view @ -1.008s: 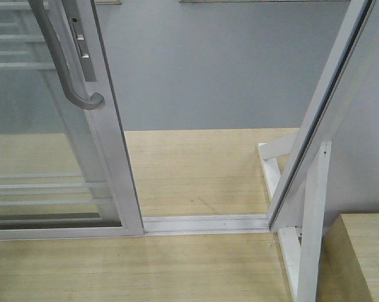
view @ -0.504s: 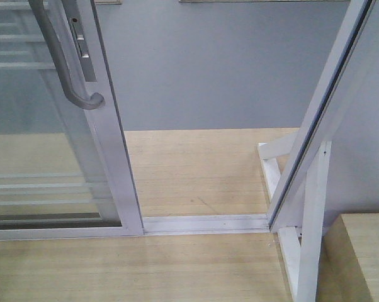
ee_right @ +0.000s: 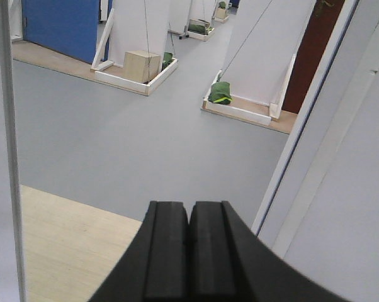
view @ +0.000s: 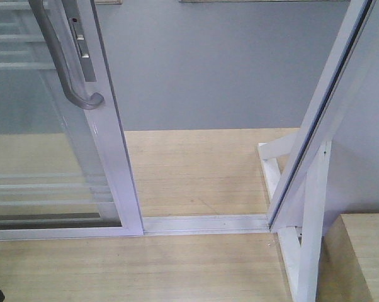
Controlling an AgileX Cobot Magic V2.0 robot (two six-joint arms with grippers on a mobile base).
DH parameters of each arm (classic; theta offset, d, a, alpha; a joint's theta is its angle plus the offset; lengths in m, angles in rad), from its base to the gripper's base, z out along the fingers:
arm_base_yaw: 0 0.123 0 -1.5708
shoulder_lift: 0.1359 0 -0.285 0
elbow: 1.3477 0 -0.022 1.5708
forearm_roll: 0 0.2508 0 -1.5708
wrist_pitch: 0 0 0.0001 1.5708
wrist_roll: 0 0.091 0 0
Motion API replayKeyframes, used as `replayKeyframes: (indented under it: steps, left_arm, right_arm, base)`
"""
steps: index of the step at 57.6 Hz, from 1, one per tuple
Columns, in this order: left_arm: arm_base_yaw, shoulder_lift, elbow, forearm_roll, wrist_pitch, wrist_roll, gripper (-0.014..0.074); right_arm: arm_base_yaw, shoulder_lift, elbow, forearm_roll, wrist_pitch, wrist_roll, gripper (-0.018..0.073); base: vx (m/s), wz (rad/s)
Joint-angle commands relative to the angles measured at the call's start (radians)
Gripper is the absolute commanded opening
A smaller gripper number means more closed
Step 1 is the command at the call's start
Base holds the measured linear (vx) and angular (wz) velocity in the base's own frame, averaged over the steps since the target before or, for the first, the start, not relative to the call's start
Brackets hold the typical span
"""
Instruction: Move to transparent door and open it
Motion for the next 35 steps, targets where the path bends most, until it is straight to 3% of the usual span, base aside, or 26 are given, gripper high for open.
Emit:
replayKeyframes:
  steps: [1, 35]
  left_arm:
    - [-0.001, -0.013, 0.025, -0.002, -0.092, -0.003, 0.0]
    - [-0.001, -0.013, 0.025, -0.002, -0.092, -0.003, 0.0]
  right_arm:
    - [0.001, 0.008, -0.028, -0.009, -0.081, -0.011, -0.0008]
    - [0.001, 0.008, -0.028, -0.009, -0.081, -0.011, -0.0008]
  base:
    - [0.0, 0.0]
    - [0.0, 0.0]
